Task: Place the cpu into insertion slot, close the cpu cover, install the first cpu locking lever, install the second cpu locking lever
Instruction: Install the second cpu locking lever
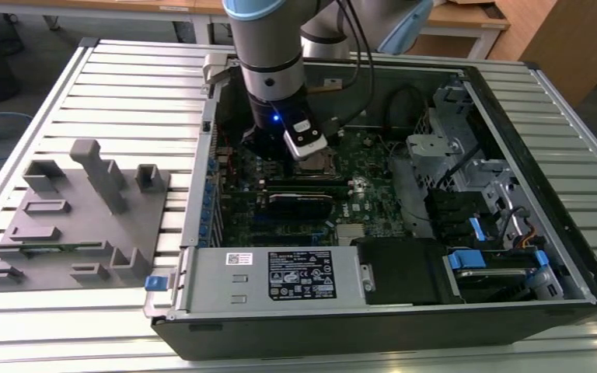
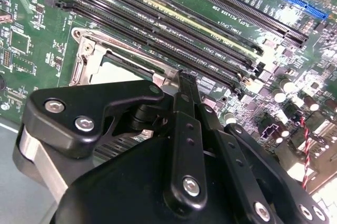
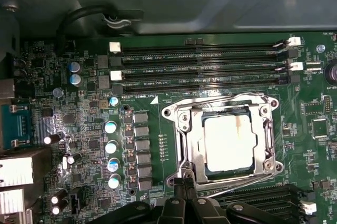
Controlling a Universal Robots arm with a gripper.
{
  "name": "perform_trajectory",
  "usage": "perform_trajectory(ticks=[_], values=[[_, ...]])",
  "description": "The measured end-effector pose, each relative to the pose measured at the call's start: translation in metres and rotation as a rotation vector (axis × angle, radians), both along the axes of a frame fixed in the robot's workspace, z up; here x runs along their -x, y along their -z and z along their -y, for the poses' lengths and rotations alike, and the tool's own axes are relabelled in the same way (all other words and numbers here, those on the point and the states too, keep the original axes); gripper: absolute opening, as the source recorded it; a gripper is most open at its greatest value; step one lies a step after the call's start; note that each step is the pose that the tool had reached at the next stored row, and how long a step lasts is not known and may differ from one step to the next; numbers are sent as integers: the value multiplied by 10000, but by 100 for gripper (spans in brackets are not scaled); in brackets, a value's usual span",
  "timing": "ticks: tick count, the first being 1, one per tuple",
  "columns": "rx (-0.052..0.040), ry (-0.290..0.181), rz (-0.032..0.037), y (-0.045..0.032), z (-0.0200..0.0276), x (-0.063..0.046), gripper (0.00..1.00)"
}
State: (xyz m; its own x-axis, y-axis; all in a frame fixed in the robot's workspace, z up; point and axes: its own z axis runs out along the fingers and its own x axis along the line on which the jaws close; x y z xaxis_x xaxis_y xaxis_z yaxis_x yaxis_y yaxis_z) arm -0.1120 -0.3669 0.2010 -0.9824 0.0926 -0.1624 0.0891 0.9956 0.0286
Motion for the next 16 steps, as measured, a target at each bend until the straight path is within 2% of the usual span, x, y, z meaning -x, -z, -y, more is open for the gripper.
perform_trajectory(ticks=[3, 7, 16], values=[[-1, -1, -3, -30, 0, -1, 11], [-2, -1, -19, -108, 0, -4, 11], [-2, -1, -108, -258, 0, -27, 11]])
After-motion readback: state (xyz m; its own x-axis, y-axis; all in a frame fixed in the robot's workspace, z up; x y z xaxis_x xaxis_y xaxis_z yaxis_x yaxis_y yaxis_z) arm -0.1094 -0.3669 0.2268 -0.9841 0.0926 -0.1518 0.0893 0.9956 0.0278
